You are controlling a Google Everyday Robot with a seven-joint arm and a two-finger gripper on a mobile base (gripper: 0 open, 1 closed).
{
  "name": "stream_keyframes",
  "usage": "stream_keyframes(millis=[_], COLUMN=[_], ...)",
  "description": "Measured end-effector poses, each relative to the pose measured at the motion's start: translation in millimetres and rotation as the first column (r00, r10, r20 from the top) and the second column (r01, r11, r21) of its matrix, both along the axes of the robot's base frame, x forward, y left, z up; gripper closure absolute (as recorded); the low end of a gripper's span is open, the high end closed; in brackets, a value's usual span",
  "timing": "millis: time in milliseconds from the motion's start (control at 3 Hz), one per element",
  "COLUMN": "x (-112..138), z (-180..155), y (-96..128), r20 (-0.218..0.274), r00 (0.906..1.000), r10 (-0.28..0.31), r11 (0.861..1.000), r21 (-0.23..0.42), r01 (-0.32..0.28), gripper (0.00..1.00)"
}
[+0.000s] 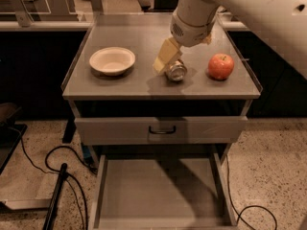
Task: Place orange can into middle drawer
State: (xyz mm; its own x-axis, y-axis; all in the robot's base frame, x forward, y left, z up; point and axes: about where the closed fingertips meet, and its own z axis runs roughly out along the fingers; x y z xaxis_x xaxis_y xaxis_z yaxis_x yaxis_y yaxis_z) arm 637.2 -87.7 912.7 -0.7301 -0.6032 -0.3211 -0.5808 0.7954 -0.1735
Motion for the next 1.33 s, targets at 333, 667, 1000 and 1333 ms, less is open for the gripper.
stream_keyframes(millis=[333, 667, 1000, 1333], x=[22, 38, 38, 40], z=[0, -4, -4, -15], y=[-4, -3, -3, -3], r20=[0.033, 0.045, 0.045, 0.028], r00=[0.9975, 0.9939, 0.9938, 0.9941], r10=[-0.063, -0.101, -0.101, -0.105], r11=[0.998, 0.994, 0.994, 0.994], r21=[0.024, 0.034, 0.034, 0.043], r01=[0.062, 0.1, 0.1, 0.103], gripper=[0.0, 0.0, 0.0, 0.0])
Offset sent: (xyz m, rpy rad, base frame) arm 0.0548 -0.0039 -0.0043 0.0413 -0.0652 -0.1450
